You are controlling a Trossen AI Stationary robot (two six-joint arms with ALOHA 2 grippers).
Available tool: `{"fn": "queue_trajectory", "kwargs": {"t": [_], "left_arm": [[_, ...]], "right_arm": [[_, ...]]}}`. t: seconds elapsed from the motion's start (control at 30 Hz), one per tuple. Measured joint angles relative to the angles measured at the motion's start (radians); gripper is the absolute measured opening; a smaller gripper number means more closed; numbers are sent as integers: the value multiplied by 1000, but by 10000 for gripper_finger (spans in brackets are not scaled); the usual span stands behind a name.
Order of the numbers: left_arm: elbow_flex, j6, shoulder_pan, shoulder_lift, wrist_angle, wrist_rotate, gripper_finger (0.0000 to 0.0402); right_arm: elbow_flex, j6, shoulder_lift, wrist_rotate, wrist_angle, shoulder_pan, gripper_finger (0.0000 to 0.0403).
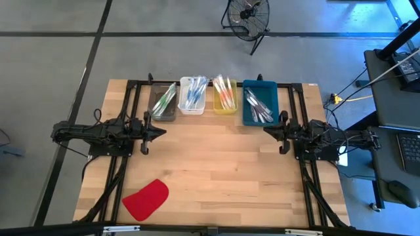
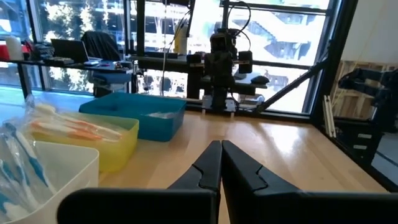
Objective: Pick & Place Toothbrushes
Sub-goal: Return to Home Position
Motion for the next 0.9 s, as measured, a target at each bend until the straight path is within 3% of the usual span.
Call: {"fn": "queue_trajectory", "kwargs": {"t": [0.9], "left_arm": [[0, 16, 0, 3, -5, 0, 7]], "right_arm": [[0, 41, 0, 0, -2, 0, 77]]}}
